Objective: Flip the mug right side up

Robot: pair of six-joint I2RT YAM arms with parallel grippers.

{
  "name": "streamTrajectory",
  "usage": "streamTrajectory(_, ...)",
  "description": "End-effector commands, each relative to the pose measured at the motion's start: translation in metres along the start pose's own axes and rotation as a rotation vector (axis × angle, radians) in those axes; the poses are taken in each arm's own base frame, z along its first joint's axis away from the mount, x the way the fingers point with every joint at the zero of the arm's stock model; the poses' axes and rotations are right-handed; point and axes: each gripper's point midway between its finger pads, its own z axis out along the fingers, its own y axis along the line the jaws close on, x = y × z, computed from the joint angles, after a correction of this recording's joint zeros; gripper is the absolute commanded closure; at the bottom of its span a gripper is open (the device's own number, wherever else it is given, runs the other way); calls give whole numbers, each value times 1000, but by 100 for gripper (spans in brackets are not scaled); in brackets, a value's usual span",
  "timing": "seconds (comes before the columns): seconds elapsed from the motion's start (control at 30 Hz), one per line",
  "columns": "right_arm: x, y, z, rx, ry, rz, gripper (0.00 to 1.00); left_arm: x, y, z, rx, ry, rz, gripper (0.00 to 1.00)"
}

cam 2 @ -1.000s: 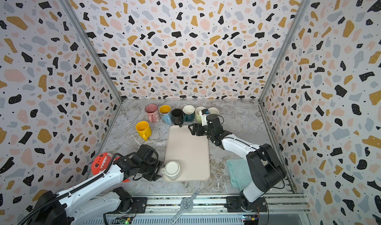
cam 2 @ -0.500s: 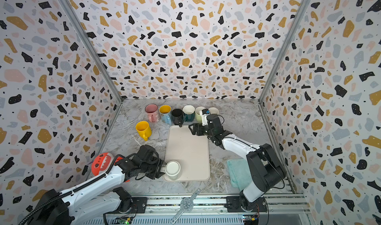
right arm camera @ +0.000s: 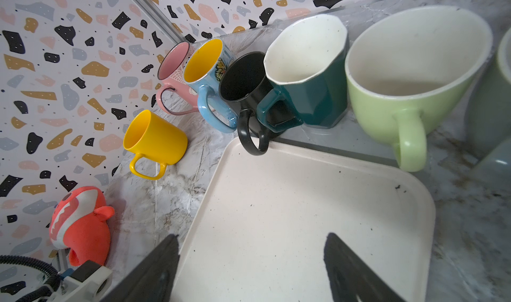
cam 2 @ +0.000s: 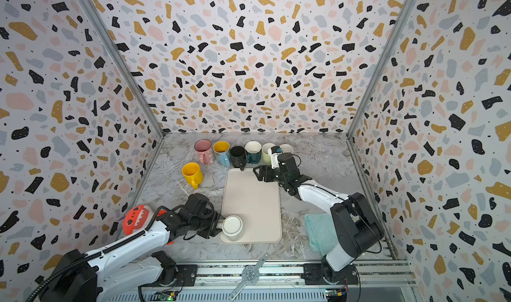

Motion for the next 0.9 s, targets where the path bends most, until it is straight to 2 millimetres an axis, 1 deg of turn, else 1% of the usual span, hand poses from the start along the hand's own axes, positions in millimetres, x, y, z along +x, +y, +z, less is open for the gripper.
streamTrajectory(0.0, -19, 9, -2, -24, -39, -7, 16, 2, -7, -2, 27, 13, 5, 55)
streamTrajectory(0.23, -17, 8, -1, -24, -35, -5, 17, 3, -12, -4, 46, 15, 13, 59)
streamTrajectory(0.57, -17, 8, 0, -26, -33, -3, 17, 3, -13, -3, 58, 21, 13, 65)
streamTrajectory(0.67, -17, 8, 0, -25, -31, -1, 17, 3, -14, -1, 64, 25, 9, 69)
streamTrajectory(0.87, -16, 7, 2, -26, -28, -2, 17, 5, -27, -2, 95, 20, 34, 75)
